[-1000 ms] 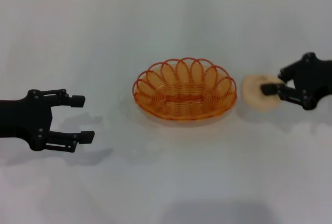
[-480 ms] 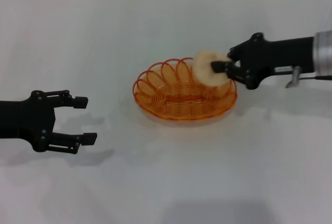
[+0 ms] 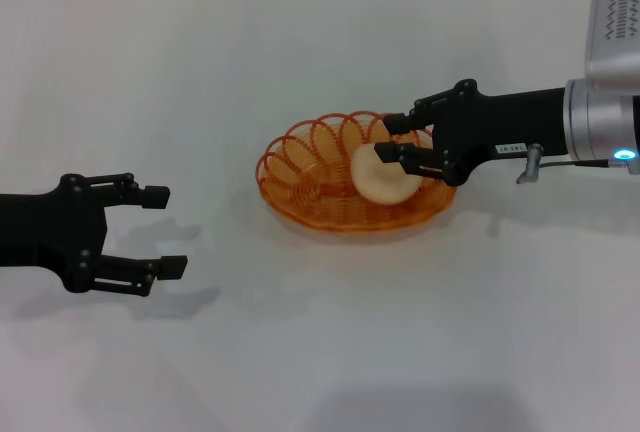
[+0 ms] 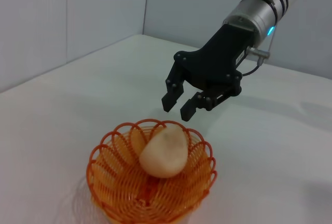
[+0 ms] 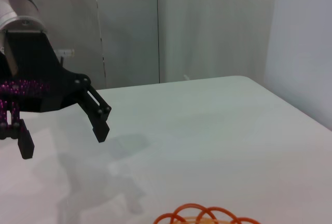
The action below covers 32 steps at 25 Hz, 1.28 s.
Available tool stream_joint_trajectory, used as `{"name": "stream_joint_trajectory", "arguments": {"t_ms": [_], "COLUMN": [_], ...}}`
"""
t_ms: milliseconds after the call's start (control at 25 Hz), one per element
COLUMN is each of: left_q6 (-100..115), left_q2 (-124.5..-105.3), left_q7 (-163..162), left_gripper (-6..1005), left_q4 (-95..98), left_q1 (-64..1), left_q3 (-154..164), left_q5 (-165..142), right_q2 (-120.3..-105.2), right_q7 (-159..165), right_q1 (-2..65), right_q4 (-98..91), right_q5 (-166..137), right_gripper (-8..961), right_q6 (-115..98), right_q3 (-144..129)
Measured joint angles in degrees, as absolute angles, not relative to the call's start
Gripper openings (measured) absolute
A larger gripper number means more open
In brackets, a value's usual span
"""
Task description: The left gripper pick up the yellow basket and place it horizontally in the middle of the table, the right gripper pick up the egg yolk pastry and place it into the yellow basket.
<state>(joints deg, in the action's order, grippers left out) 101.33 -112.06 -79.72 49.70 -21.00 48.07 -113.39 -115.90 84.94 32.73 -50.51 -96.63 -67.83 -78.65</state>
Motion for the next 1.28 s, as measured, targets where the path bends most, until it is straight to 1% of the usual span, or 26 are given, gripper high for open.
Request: {"name": "stream_joint_trajectory", "arguments": {"t_ms": [200,480,680,880,1000,1280], "left_q6": [101.3,101.5,101.4,101.9,102.5,103.8], "left_q2": [-111.9,-111.62,-111.65,-111.46,-111.41,-111.06], "left_q7": [-79.6,-78.9,-78.9,-79.0,-79.2,-79.4], "left_gripper": [888,888,888,888,888,888], "left_q4": [49.7,49.5,49.4,49.5,49.5,49.5], "left_q1": [-21.0,-21.0,-21.2,-21.5,-22.2,-23.4], "left_q3": [48.2,48.2,48.2,48.1,48.1,48.3], "left_q5": [-113.5,-114.3,-115.0,-114.9,-114.9,-115.0], "right_q2": [-116.01,-115.31,-114.84,-113.41,-113.06,-113.03], "right_q7": [84.9,82.0,78.1,76.9,76.8,76.7], "right_q1": [32.5,30.3,29.2,27.7,26.9,26.7], "right_q4": [-50.4,-50.4,-48.3,-48.1,-48.1,-47.4], "right_q5": [-96.1,-94.9,-95.6,-96.6,-97.1,-97.5], "right_gripper": [354,631,744,857,872,886], "right_q6": [-67.8,-74.2,-82.7,-86.2,-86.0,-85.6], "right_q3": [-78.7,-76.1,-71.0,-69.9,-69.9,-69.8]}}
